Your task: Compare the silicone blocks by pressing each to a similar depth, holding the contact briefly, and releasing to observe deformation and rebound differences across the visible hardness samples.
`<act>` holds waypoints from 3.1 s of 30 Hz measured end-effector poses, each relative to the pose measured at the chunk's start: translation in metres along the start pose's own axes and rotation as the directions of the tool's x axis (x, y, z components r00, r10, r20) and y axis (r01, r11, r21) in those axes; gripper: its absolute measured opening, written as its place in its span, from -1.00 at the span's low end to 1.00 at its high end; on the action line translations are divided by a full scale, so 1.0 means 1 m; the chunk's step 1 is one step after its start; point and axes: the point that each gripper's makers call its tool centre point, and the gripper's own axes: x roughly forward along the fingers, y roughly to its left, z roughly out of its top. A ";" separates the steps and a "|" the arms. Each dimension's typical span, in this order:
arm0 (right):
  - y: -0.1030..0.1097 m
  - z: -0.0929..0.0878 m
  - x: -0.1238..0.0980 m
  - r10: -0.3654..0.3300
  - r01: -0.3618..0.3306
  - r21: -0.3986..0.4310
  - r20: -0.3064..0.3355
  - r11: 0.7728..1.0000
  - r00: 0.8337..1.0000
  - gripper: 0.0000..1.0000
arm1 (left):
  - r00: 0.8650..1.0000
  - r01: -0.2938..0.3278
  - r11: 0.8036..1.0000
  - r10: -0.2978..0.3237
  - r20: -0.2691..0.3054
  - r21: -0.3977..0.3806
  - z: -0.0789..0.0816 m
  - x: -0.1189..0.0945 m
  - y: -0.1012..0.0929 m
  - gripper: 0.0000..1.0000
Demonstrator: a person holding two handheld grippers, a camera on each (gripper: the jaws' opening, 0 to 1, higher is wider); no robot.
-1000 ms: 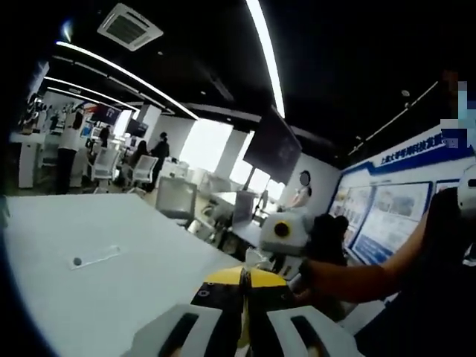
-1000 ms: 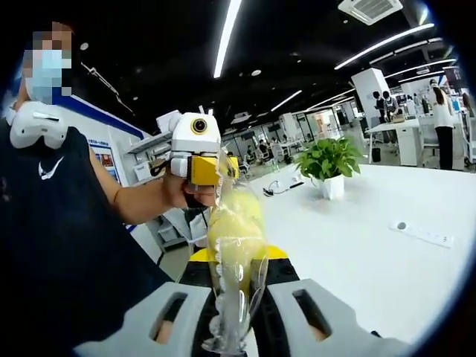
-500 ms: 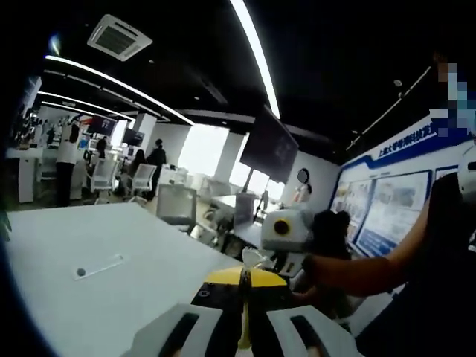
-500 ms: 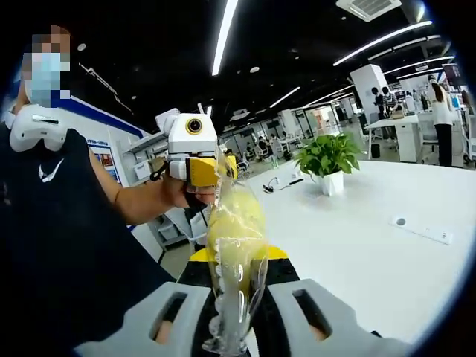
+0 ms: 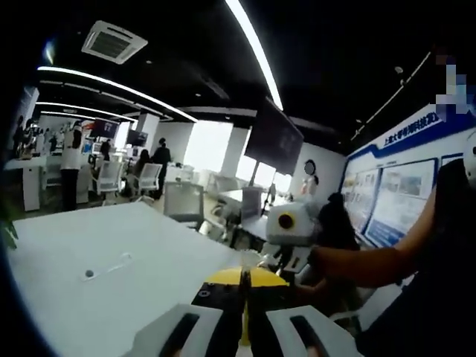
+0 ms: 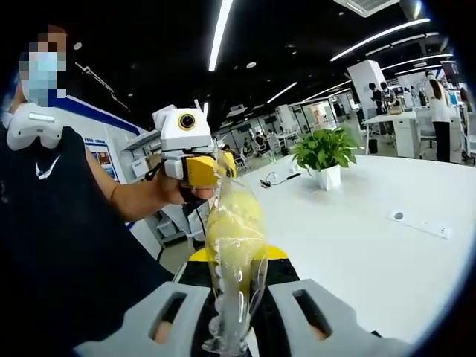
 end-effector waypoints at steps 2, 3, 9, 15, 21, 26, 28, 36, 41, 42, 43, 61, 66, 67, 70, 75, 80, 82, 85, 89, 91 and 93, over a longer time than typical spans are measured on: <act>-0.001 0.003 -0.001 -0.006 0.007 -0.014 0.031 1.000 1.000 -0.88 | 1.000 -0.004 1.000 0.004 0.008 0.006 0.003 0.001 -0.002 -1.00; -0.001 0.004 -0.002 0.001 -0.001 -0.010 0.040 1.000 0.999 -0.88 | 1.000 -0.006 1.000 0.006 0.012 0.007 0.004 0.001 -0.003 -1.00; 0.001 0.005 -0.005 0.004 -0.002 -0.017 0.080 1.000 0.997 -0.85 | 1.000 -0.010 0.999 0.011 -0.009 0.052 0.007 0.006 -0.007 -1.00; -0.003 0.007 -0.009 -0.014 0.023 -0.111 0.081 0.994 0.997 -0.89 | 1.000 0.000 0.999 0.000 -0.010 0.043 0.008 0.010 -0.009 -1.00; -0.002 0.010 -0.010 -0.003 0.012 -0.102 0.089 0.995 0.996 -0.85 | 1.000 0.007 1.000 -0.007 0.006 0.012 0.012 0.010 -0.011 -1.00; 0.000 0.017 -0.012 -0.013 0.030 -0.134 0.129 0.990 0.992 -0.78 | 1.000 -0.006 1.000 0.005 0.026 0.024 0.019 0.012 -0.015 -1.00; -0.001 0.018 -0.013 -0.014 0.031 -0.129 0.132 0.991 0.991 -0.75 | 1.000 -0.007 1.000 0.006 0.029 0.024 0.020 0.012 -0.015 -1.00; -0.015 0.027 -0.022 -0.099 0.128 -0.141 0.197 0.982 0.975 -0.12 | 0.999 -0.011 1.000 0.011 0.031 0.022 0.021 0.014 -0.014 -1.00; -0.022 0.024 -0.033 -0.129 0.158 -0.139 0.195 0.978 0.972 -0.09 | 0.999 -0.016 1.000 0.016 0.041 0.013 0.022 0.014 -0.012 -1.00; -0.026 0.023 -0.035 -0.152 0.181 -0.138 0.200 0.974 0.968 0.06 | 0.999 -0.017 1.000 0.016 0.042 0.013 0.023 0.015 -0.013 -1.00; -0.028 0.023 -0.037 -0.165 0.194 -0.133 0.203 0.972 0.965 0.17 | 0.999 -0.016 1.000 0.015 0.041 0.012 0.023 0.015 -0.012 -1.00; -0.066 -0.021 -0.080 -0.400 0.419 -0.102 0.166 0.902 0.902 0.93 | 0.999 -0.017 0.999 0.019 0.049 -0.035 0.024 0.022 -0.006 -1.00; -0.073 -0.032 -0.099 -0.478 0.497 -0.123 0.153 0.859 0.865 0.93 | 0.998 -0.021 0.998 0.024 0.051 -0.050 0.020 0.028 -0.004 -1.00; -0.075 -0.037 -0.102 -0.496 0.513 -0.130 0.145 0.848 0.856 0.93 | 0.998 -0.025 0.998 0.028 0.051 -0.057 0.017 0.030 -0.003 -1.00; -0.077 -0.051 -0.107 -0.519 0.532 -0.136 0.122 0.836 0.846 0.93 | 0.998 -0.036 0.997 0.040 0.052 -0.073 0.012 0.032 0.001 -1.00; -0.076 -0.073 -0.115 -0.543 0.553 -0.149 0.108 0.820 0.833 0.93 | 0.997 -0.043 0.993 0.049 0.060 -0.106 0.008 0.033 0.005 -1.00; -0.080 -0.101 -0.122 -0.576 0.582 -0.199 0.094 0.789 0.812 0.93 | 0.995 -0.050 0.990 0.061 0.079 -0.129 0.011 0.031 0.010 -1.00; -0.082 -0.115 -0.122 -0.585 0.586 -0.213 0.076 0.782 0.808 0.93 | 0.994 -0.056 0.989 0.068 0.084 -0.140 0.010 0.031 0.012 -1.00; -0.084 -0.145 -0.118 -0.601 0.593 -0.230 0.041 0.772 0.798 0.93 | 0.994 -0.059 0.986 0.074 0.086 -0.159 0.006 0.031 0.015 -1.00; -0.090 -0.167 -0.119 -0.630 0.630 -0.158 0.060 0.760 0.774 0.93 | 0.993 -0.059 0.983 0.075 0.087 -0.171 0.004 0.030 0.015 -1.00; -0.088 -0.168 -0.119 -0.626 0.629 -0.150 0.072 0.763 0.776 0.93 | 0.993 -0.061 0.983 0.077 0.087 -0.175 0.003 0.030 0.015 -1.00; -0.088 -0.170 -0.119 -0.631 0.633 -0.154 0.067 0.759 0.773 0.93 | 0.993 -0.062 0.982 0.078 0.086 -0.179 0.003 0.029 0.016 -1.00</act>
